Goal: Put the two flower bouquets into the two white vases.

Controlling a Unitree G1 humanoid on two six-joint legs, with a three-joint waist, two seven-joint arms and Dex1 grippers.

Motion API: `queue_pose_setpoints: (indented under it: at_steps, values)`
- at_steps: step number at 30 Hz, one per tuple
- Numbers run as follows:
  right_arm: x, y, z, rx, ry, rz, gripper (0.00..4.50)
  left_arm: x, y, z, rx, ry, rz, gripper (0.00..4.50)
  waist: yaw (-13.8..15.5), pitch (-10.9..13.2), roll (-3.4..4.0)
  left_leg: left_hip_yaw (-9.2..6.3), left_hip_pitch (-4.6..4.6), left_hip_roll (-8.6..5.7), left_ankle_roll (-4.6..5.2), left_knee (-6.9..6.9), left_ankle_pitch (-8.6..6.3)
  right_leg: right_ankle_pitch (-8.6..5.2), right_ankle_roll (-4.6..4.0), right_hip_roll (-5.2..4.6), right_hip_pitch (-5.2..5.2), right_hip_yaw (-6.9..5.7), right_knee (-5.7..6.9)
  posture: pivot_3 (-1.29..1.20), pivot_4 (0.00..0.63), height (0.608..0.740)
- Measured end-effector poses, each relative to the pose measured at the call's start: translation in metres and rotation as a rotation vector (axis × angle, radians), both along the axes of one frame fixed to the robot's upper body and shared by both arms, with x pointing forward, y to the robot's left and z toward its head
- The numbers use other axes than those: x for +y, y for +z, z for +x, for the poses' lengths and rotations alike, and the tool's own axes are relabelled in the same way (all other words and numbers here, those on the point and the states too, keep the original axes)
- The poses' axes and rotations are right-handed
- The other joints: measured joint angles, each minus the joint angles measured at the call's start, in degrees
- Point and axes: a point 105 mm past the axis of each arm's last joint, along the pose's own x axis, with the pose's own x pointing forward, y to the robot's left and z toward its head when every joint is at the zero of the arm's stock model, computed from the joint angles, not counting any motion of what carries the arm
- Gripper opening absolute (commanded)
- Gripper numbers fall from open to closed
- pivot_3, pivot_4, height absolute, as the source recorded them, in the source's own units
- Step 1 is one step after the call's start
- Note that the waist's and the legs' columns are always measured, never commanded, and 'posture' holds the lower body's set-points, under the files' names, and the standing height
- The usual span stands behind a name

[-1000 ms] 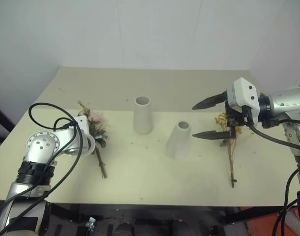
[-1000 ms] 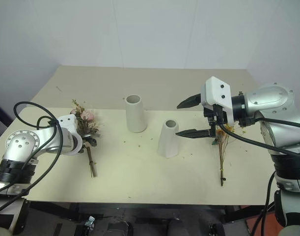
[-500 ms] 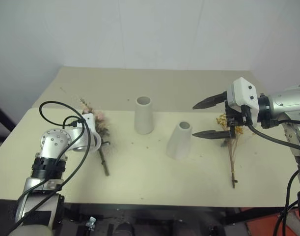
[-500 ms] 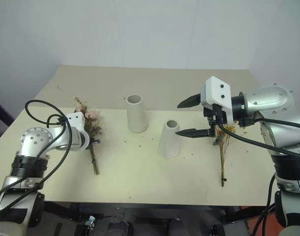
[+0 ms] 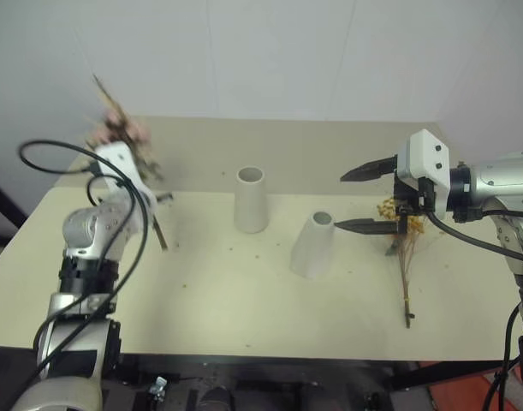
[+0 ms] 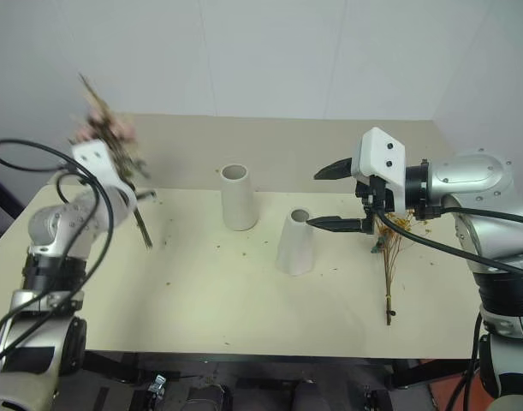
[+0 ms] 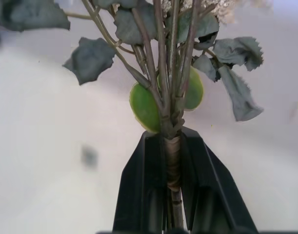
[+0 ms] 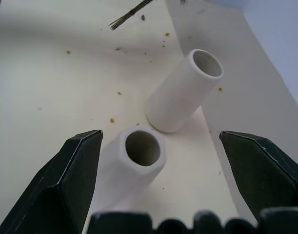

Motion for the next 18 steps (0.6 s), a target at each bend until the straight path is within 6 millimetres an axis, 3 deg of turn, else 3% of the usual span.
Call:
queue_pose_setpoints:
  at_steps: [2,7,10,18]
  values:
    - [-0.002,0.001,0.002,-0.007,-0.030,0.022,4.50,0.003,0.021,0.004,-0.128,-0.018,-0.011,0.13,-0.06,0.00,0.00,0.01,-0.04,0.00,0.02,0.00,-0.01,0.06,0.04,-0.02,0.01,0.00,-0.13,0.00,0.150,0.740]
    - [-0.007,0.006,-0.002,-0.001,-0.097,0.092,4.50,-0.026,0.054,0.005,-0.477,-0.303,-0.102,0.13,0.02,0.00,0.00,0.00,-0.29,0.01,0.04,0.00,-0.01,0.28,0.11,-0.02,-0.03,-0.05,-0.51,0.00,0.150,0.740]
    - [-0.007,0.000,-0.007,0.013,-0.111,0.096,4.50,-0.030,0.068,0.000,-0.679,-0.411,-0.207,0.13,0.05,0.00,0.00,0.01,-0.35,0.01,0.07,0.05,-0.02,0.33,0.16,-0.03,-0.03,-0.05,-0.56,0.00,0.150,0.740]
    - [-0.006,-0.006,-0.014,0.015,-0.165,0.110,4.50,-0.063,0.098,-0.006,-0.930,-0.798,-0.230,0.13,-0.18,0.00,0.00,0.01,-0.32,0.01,0.13,0.09,0.02,0.37,0.21,0.00,0.01,-0.05,-0.52,0.00,0.150,0.740]
